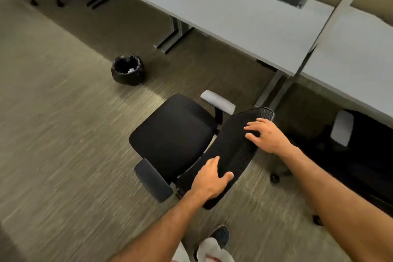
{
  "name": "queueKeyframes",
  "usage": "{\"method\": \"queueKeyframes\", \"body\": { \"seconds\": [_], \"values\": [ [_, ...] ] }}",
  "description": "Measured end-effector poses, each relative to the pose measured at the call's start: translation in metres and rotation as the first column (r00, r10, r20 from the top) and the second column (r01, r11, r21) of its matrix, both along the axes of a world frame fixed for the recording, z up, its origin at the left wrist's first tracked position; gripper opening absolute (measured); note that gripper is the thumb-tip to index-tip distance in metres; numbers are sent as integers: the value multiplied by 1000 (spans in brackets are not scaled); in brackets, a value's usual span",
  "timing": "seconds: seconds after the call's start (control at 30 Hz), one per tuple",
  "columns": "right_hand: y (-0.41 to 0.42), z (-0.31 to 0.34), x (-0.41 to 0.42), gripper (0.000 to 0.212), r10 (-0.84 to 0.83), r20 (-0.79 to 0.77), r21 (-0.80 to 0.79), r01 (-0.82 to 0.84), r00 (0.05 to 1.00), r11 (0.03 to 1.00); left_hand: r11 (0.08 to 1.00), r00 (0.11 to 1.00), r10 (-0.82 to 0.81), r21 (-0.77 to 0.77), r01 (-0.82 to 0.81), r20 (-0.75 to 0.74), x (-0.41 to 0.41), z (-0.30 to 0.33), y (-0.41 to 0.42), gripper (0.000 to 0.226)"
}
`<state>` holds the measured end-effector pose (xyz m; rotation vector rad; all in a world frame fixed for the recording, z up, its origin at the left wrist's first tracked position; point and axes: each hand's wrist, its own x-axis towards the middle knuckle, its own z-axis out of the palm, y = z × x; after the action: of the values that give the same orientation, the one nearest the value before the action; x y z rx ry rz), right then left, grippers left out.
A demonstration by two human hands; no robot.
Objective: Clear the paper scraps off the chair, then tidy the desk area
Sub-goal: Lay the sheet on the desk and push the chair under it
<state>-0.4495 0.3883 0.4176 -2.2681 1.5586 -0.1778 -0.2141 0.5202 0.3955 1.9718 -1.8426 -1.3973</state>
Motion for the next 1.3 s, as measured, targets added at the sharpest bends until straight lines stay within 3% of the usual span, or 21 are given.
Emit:
{"method": "queueKeyframes", "body": {
  "seconds": [0.13, 0.37, 0.67, 1.3],
  "values": [
    [-9, -14, -17, 38, 155, -150, 65, -147, 976, 987, 999, 991, -28, 20, 25, 133, -23, -3, 22, 98],
    [-12, -36, -14, 43, 163, -204, 114, -142, 965, 983, 992, 943, -47, -96, 83, 328, -30, -17, 37, 92],
    [-15, -39, 11, 44, 116, -232, 113, -92, 966, 989, 984, 949, -32, -154, 84, 314, -1, -11, 25, 84],
    [-35, -34, 69, 44, 30, -218, 126, -2, 976, 992, 945, 909, -151, -212, 248, 389, 101, -11, -44, 76]
  ]
}}
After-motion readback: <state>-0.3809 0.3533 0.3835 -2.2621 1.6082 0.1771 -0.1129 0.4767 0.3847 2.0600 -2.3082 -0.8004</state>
